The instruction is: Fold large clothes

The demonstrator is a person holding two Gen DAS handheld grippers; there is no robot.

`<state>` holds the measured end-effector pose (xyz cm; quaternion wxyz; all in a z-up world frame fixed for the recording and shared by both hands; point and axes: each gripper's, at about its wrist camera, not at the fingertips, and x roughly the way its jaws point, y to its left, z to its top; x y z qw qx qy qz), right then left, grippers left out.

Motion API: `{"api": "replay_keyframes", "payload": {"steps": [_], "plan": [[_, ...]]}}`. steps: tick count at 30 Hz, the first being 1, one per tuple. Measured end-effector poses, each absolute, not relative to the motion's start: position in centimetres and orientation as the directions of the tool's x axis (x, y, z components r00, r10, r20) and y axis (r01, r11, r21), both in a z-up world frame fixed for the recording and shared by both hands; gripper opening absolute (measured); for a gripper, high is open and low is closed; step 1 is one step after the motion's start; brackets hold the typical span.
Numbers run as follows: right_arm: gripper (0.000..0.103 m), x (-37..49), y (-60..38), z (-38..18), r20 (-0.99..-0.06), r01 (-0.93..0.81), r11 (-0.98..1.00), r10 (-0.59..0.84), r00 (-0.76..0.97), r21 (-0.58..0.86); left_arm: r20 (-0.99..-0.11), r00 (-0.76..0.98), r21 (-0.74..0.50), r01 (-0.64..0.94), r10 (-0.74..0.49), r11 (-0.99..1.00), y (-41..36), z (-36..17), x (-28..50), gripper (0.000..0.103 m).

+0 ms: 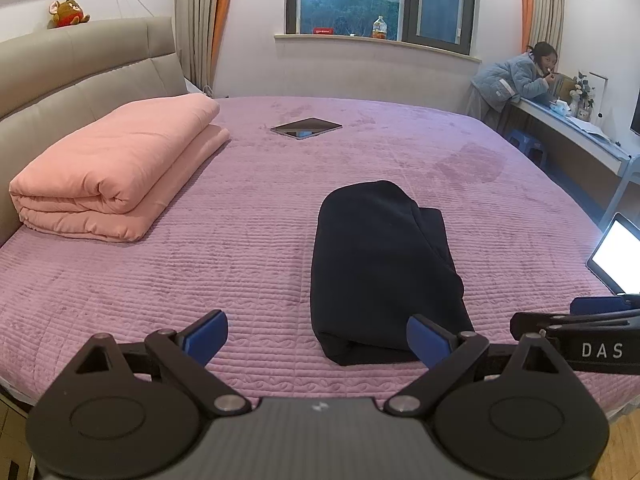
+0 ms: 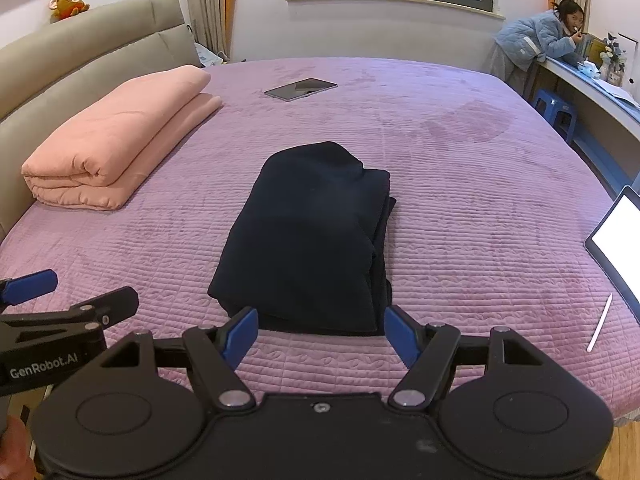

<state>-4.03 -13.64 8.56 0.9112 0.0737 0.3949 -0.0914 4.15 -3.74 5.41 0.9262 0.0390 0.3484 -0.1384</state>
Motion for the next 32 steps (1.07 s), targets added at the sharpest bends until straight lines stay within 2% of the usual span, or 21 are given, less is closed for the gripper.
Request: {"api": "replay_keyframes", "payload": {"steps": [22, 32], "plan": [[0.083, -3.7, -13.8, 7.7, -0.754, 0.208, 0.975, -0.076, 0.653, 0.081, -0.664, 0.711, -0.024, 0.288, -0.231, 0.957, -3.9, 5.1, 4.2, 0.098], [0.083, -3.7, -13.7, 7.2, -0.758, 0.197, 0.977, -0.069, 0.648, 0.080, -0.632, 0.755, 0.012, 0.233, -0.174, 0.972, -3.1, 5.0, 4.0, 0.097]]}}
